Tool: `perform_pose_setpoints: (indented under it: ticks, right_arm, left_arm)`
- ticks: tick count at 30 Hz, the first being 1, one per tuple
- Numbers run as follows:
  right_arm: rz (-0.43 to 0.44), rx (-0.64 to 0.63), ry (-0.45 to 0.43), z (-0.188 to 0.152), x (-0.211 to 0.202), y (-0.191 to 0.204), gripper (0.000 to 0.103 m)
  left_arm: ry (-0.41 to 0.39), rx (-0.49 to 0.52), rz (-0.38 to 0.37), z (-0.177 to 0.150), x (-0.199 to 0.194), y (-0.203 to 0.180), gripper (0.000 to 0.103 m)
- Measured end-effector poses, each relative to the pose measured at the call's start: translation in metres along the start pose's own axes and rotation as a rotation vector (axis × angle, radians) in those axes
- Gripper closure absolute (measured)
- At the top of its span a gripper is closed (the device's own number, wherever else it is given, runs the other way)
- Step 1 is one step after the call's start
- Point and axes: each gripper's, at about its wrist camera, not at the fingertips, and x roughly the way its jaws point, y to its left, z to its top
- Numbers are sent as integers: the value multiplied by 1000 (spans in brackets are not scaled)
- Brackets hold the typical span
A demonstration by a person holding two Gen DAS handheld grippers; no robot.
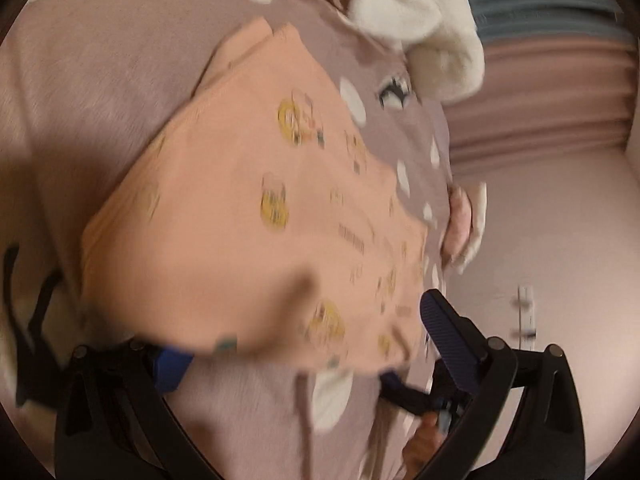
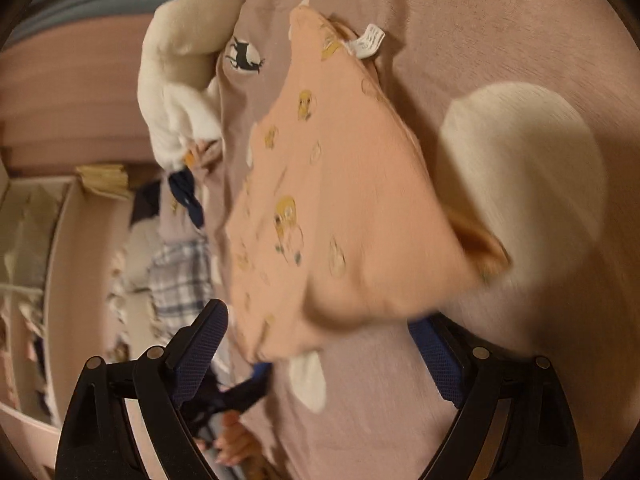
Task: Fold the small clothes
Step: 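Open both grippers and withdraw from the folded shirt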
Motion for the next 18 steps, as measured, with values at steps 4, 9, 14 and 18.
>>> perform_pose_setpoints:
  ticks: [4, 9, 14, 18]
  right_arm:
    - [-40, -58, 12, 15, 11, 10, 12]
    - [-92, -195, -65, 12, 23, 27, 17]
    - [-268, -325, -135, 8, 24, 22, 87]
    - [-198, -314, -135, 9, 18, 18, 91]
  left_arm:
    - [-68, -23, 41, 16, 12, -6, 1]
    - [-131, 125, 215, 13, 25, -23, 31]
    - [-164, 302, 509, -2, 36, -42, 82]
    - [-139, 271, 498, -6, 29, -44, 97]
